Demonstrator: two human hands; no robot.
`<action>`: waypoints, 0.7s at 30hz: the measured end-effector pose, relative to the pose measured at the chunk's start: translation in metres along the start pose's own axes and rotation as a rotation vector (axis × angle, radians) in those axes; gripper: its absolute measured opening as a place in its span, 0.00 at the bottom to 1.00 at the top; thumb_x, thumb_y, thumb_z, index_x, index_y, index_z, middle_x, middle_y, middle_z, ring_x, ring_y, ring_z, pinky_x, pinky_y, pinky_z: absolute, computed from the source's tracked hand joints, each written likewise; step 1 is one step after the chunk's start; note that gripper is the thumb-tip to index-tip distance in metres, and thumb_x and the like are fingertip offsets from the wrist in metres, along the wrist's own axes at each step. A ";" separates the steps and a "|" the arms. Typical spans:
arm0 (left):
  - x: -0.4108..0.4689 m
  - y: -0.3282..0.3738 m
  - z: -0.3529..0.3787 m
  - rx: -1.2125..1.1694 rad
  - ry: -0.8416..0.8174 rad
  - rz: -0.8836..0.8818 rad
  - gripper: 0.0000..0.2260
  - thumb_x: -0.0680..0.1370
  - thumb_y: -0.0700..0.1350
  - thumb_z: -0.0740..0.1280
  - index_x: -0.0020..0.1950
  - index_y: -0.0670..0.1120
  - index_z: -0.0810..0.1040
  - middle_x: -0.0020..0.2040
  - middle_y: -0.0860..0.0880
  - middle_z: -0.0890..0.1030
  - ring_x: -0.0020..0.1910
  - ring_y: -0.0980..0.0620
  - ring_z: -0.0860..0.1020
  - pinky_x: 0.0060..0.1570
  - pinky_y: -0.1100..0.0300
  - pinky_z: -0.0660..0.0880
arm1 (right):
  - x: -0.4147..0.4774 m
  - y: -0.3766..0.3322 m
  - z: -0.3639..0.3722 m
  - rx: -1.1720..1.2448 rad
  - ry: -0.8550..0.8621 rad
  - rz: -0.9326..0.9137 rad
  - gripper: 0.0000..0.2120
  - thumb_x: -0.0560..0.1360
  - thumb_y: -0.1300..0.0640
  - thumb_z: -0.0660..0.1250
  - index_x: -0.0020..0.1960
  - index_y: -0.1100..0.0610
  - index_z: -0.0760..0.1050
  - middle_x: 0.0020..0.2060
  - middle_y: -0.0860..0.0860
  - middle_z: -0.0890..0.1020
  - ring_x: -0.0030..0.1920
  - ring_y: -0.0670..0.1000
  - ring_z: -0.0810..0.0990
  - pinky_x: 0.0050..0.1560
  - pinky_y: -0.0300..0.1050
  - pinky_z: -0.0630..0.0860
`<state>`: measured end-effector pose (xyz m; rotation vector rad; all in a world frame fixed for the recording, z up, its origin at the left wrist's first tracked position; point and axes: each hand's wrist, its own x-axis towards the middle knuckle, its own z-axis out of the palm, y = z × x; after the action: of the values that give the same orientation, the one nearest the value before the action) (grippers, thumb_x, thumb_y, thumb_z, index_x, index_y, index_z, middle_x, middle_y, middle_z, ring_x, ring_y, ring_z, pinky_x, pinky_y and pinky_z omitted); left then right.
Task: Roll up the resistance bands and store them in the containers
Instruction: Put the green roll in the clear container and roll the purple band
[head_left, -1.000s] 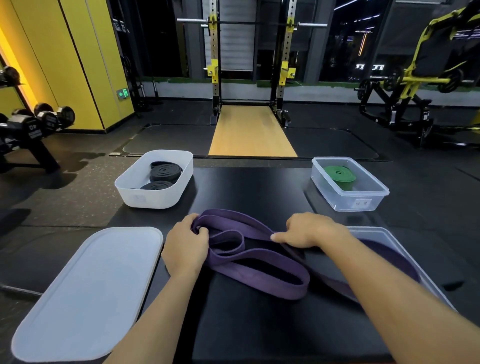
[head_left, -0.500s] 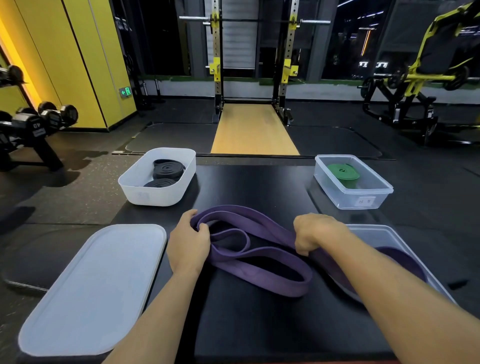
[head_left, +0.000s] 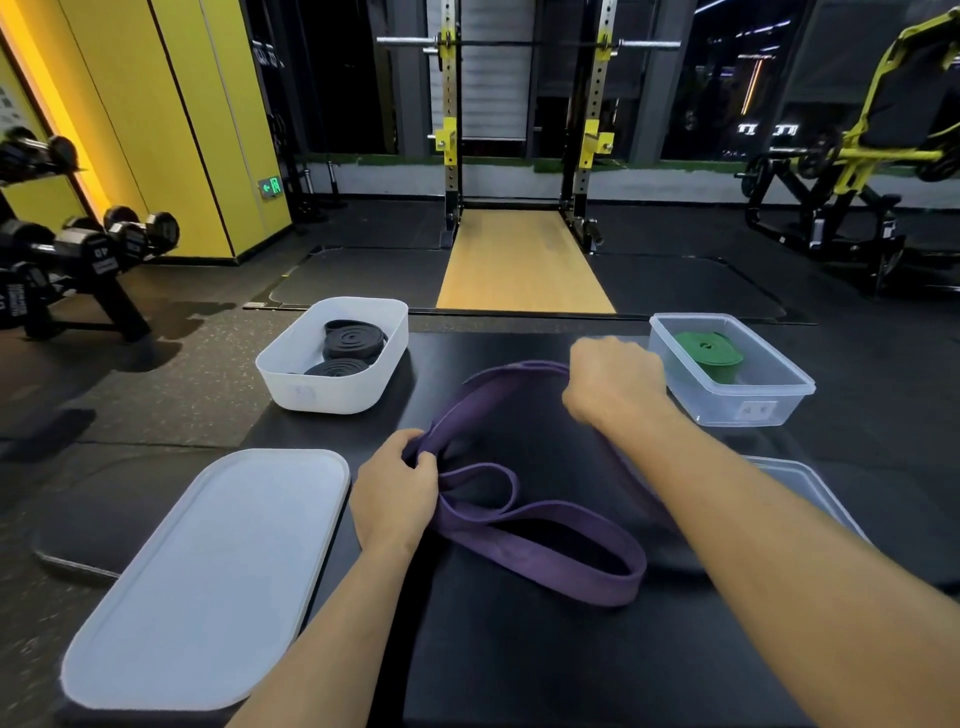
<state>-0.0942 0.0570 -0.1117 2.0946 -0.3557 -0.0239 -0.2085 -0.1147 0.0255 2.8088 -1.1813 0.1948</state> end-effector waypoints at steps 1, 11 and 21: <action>0.000 0.000 0.000 -0.007 0.000 0.000 0.13 0.78 0.47 0.66 0.61 0.57 0.81 0.55 0.56 0.85 0.54 0.50 0.81 0.50 0.58 0.71 | 0.007 -0.003 0.002 0.046 0.065 -0.004 0.04 0.77 0.61 0.66 0.50 0.54 0.73 0.53 0.56 0.82 0.54 0.61 0.81 0.45 0.49 0.70; 0.004 -0.001 0.005 0.021 0.040 -0.014 0.12 0.79 0.49 0.66 0.62 0.57 0.82 0.57 0.56 0.85 0.58 0.49 0.81 0.51 0.59 0.69 | 0.032 0.013 0.055 0.301 -0.106 -0.023 0.21 0.77 0.43 0.72 0.66 0.51 0.75 0.63 0.52 0.77 0.57 0.57 0.79 0.46 0.48 0.72; 0.003 0.002 0.005 0.025 0.038 -0.033 0.12 0.79 0.51 0.67 0.61 0.57 0.81 0.56 0.58 0.85 0.56 0.51 0.81 0.49 0.58 0.69 | 0.016 0.025 0.067 0.132 -0.374 0.203 0.57 0.64 0.15 0.59 0.81 0.50 0.56 0.76 0.58 0.63 0.71 0.63 0.73 0.61 0.58 0.74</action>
<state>-0.0929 0.0510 -0.1125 2.1226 -0.3002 0.0010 -0.2095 -0.1523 -0.0377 2.9195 -1.5858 -0.2634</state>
